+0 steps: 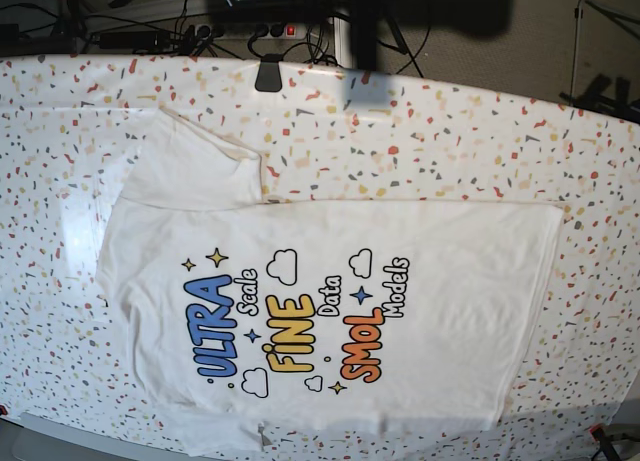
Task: Fold the T-shirt properly
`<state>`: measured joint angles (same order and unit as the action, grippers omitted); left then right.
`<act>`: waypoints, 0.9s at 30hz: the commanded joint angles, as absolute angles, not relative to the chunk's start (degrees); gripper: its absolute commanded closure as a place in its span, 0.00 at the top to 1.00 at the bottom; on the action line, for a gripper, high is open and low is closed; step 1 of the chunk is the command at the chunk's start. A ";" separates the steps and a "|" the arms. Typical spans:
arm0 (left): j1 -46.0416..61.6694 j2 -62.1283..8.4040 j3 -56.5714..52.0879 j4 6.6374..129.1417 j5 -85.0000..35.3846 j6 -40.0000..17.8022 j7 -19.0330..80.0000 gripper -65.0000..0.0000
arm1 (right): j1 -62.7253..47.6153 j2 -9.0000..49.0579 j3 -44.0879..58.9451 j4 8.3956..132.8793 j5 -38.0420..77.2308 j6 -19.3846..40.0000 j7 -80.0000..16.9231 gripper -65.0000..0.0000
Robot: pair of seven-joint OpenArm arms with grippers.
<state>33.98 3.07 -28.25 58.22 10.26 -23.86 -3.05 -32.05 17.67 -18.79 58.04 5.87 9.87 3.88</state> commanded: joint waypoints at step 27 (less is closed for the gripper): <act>56.18 -2.61 -28.34 118.56 27.03 -28.14 3.81 0.21 | -63.20 44.58 -18.72 124.16 -29.28 -16.88 -22.98 0.19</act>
